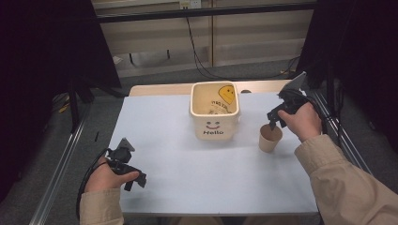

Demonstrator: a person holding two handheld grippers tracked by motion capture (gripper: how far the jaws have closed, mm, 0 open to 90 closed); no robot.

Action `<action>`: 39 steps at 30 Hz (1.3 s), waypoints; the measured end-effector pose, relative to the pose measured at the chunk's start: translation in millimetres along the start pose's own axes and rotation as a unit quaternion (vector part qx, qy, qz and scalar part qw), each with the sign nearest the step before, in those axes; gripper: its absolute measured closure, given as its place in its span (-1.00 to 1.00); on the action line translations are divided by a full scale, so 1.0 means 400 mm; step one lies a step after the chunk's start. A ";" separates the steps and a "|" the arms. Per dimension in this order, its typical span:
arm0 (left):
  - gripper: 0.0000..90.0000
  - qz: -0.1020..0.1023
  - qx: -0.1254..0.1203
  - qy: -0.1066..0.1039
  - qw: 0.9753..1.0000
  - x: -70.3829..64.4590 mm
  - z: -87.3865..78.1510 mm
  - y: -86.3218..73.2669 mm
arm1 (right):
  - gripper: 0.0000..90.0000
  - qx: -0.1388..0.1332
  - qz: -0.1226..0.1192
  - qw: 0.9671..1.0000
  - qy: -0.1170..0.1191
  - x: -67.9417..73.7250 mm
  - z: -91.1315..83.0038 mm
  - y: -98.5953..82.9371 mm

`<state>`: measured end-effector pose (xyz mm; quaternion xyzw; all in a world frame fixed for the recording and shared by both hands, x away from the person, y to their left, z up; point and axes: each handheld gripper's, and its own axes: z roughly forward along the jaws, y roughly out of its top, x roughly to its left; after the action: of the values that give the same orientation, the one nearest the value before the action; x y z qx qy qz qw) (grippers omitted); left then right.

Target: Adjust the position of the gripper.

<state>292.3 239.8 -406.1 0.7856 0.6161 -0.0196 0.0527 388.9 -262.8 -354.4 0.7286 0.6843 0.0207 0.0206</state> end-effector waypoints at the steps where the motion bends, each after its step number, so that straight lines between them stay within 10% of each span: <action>1: -0.81 0.005 0.000 0.003 1.000 0.001 0.000 0.001 | -0.82 -0.001 0.001 1.000 0.001 0.002 -0.006 0.000; 22: -0.81 0.006 -0.005 0.005 1.000 -0.004 -0.001 0.000 | -0.84 -0.009 -0.008 1.000 -0.007 0.043 -0.149 0.029; 39: -0.81 0.008 -0.008 0.004 1.000 -0.002 -0.008 -0.005 | -0.84 -0.006 -0.026 1.000 0.000 0.106 -0.144 0.039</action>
<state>290.0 239.7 -403.1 0.7900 0.6104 -0.0113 0.0563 403.7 -221.6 -295.9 0.7107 0.7026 0.0248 0.0256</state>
